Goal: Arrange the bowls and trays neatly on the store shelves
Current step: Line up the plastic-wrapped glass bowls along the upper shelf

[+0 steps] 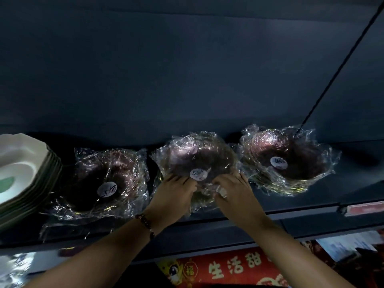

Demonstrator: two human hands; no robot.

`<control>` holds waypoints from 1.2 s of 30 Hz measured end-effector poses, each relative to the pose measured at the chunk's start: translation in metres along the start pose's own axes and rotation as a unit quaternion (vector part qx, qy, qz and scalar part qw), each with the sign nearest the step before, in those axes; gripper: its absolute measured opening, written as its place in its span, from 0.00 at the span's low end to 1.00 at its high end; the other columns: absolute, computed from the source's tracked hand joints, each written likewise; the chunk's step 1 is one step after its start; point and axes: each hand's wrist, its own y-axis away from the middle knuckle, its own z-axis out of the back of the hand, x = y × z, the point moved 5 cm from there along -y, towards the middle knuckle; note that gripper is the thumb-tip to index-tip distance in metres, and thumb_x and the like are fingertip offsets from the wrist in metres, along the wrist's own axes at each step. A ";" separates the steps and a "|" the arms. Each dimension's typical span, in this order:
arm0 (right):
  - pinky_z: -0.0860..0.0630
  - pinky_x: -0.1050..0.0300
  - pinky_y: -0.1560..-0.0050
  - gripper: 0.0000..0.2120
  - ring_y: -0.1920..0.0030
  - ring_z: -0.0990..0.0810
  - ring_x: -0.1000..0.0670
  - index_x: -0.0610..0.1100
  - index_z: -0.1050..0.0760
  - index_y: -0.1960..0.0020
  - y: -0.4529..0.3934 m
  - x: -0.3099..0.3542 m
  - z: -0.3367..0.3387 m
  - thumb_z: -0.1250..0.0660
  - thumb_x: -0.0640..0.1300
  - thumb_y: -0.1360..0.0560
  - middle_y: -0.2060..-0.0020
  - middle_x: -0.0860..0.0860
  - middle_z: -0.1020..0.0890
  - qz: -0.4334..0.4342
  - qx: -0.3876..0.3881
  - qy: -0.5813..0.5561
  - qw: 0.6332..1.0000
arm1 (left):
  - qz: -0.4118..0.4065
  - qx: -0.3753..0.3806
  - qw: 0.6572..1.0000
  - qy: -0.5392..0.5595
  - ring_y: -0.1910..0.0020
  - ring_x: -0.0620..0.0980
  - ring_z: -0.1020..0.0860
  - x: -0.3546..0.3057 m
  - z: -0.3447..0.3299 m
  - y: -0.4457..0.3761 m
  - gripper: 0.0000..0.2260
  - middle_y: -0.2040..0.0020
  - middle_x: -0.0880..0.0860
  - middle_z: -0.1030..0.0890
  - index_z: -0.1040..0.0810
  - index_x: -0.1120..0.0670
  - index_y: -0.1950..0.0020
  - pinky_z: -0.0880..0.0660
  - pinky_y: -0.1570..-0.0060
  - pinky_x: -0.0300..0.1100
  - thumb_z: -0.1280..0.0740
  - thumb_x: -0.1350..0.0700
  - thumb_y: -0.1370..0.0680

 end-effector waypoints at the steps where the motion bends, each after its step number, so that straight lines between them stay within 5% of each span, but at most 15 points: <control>1: 0.48 0.52 0.25 0.16 0.33 0.31 0.49 0.50 0.26 0.39 -0.002 0.004 0.007 0.37 0.51 0.26 0.42 0.54 0.23 0.006 0.013 -0.028 1.000 | 0.004 -0.014 1.000 0.006 0.60 0.47 0.21 0.001 0.007 -0.002 0.02 0.59 0.48 0.18 0.22 0.52 0.54 0.24 0.53 0.44 0.32 0.58 0.25; 3: 0.44 0.47 0.26 0.21 0.30 0.34 0.51 0.53 0.30 0.34 -0.009 0.011 0.020 0.37 0.53 0.27 0.38 0.56 0.25 0.018 0.040 -0.065 0.997 | 0.013 -0.024 0.999 0.019 0.59 0.46 0.23 0.006 0.021 -0.006 0.04 0.57 0.48 0.19 0.23 0.52 0.50 0.24 0.52 0.45 0.36 0.57 0.22; 7: 0.49 0.55 0.26 0.21 0.35 0.30 0.53 0.50 0.26 0.36 -0.025 0.025 0.045 0.31 0.40 0.28 0.39 0.53 0.22 0.044 0.017 -0.012 0.999 | 0.033 -0.012 0.998 0.047 0.53 0.41 0.30 0.012 0.041 -0.012 0.10 0.50 0.48 0.20 0.23 0.52 0.44 0.35 0.46 0.40 0.43 0.54 0.18; 11: 0.30 0.55 0.40 0.21 0.48 0.24 0.55 0.48 0.19 0.44 -0.030 0.040 0.050 0.29 0.31 0.34 0.49 0.53 0.17 0.080 -0.012 -0.019 0.997 | 0.014 0.009 0.998 0.053 0.49 0.45 0.26 0.021 0.062 -0.004 0.12 0.47 0.47 0.20 0.24 0.50 0.42 0.35 0.45 0.40 0.45 0.50 0.18; 15: 0.33 0.55 0.38 0.24 0.52 0.27 0.59 0.50 0.19 0.49 -0.027 0.075 0.045 0.31 0.29 0.39 0.55 0.57 0.17 0.132 -0.038 0.016 0.990 | 0.007 0.046 0.999 0.023 0.44 0.45 0.26 0.045 0.078 0.030 0.16 0.44 0.46 0.22 0.28 0.48 0.38 0.33 0.44 0.38 0.41 0.42 0.21; 18: 0.42 0.59 0.33 0.21 0.54 0.23 0.56 0.51 0.21 0.54 -0.025 0.112 0.033 0.27 0.31 0.40 0.58 0.58 0.18 0.184 -0.056 0.016 0.981 | 0.013 0.038 0.999 0.000 0.50 0.49 0.22 0.066 0.089 0.058 0.12 0.48 0.48 0.19 0.23 0.51 0.42 0.29 0.45 0.41 0.37 0.49 0.23; 22: 0.44 0.60 0.33 0.20 0.52 0.22 0.55 0.50 0.20 0.53 -0.031 0.154 -0.001 0.29 0.32 0.40 0.57 0.57 0.18 0.223 -0.044 -0.012 0.974 | 0.052 0.020 0.997 -0.045 0.51 0.48 0.20 0.095 0.104 0.097 0.12 0.49 0.46 0.17 0.17 0.50 0.45 0.30 0.42 0.44 0.36 0.53 0.25; 30: 0.38 0.46 0.31 0.24 0.42 0.21 0.48 0.46 0.20 0.49 -0.056 0.201 -0.091 0.33 0.27 0.40 0.50 0.51 0.16 0.234 0.033 -0.015 0.971 | 0.153 0.084 0.979 -0.102 0.53 0.49 0.19 0.157 0.106 0.149 0.12 0.53 0.45 0.16 0.17 0.49 0.50 0.33 0.40 0.44 0.38 0.51 0.27; 32: 0.47 0.47 0.28 0.20 0.34 0.26 0.45 0.45 0.22 0.43 -0.058 0.206 -0.111 0.42 0.35 0.32 0.42 0.48 0.18 0.226 0.079 0.013 0.971 | 0.185 0.111 0.970 -0.108 0.53 0.50 0.19 0.171 0.097 0.162 0.14 0.53 0.45 0.16 0.16 0.49 0.50 0.34 0.39 0.45 0.40 0.50 0.27; 34: 0.56 0.49 0.26 0.29 0.26 0.38 0.44 0.45 0.28 0.34 -0.058 0.207 -0.130 0.55 0.49 0.28 0.31 0.46 0.27 0.213 0.146 0.037 0.965 | 0.211 0.133 0.962 -0.106 0.53 0.50 0.18 0.179 0.087 0.172 0.15 0.53 0.45 0.16 0.17 0.48 0.48 0.35 0.38 0.45 0.41 0.50 0.26; 36: 0.62 0.51 0.27 0.26 0.23 0.47 0.46 0.47 0.35 0.28 -0.059 0.204 -0.142 0.51 0.52 0.23 0.26 0.47 0.35 0.201 0.175 0.058 0.962 | 0.228 0.143 0.958 -0.099 0.51 0.50 0.19 0.182 0.080 0.176 0.18 0.52 0.45 0.16 0.17 0.48 0.44 0.36 0.36 0.46 0.42 0.50 0.27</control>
